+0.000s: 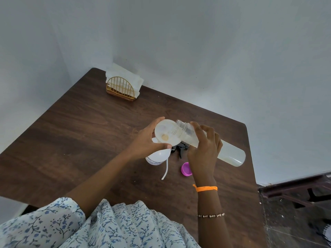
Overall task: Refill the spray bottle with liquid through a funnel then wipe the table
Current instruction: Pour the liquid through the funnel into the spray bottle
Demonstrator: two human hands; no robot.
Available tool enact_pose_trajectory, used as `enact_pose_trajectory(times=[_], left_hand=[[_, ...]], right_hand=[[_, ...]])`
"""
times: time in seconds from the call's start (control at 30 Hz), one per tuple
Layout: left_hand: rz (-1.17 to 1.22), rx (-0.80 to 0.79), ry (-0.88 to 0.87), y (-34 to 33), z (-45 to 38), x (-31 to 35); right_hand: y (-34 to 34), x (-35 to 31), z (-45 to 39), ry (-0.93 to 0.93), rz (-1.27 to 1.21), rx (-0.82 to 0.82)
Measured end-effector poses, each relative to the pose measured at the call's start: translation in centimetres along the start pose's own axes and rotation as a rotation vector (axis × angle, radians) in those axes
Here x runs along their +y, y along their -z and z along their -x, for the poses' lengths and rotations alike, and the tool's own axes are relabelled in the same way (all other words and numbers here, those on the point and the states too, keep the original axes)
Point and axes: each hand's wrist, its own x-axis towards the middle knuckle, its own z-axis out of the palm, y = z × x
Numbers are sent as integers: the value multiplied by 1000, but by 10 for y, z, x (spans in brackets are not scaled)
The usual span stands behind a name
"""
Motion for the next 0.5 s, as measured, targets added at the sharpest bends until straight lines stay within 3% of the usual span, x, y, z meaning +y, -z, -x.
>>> enact_pose_trajectory(times=[0.5], left_hand=[[-13, 6, -8, 0, 0, 0]], right_hand=[[1, -1, 1, -12, -20, -8]])
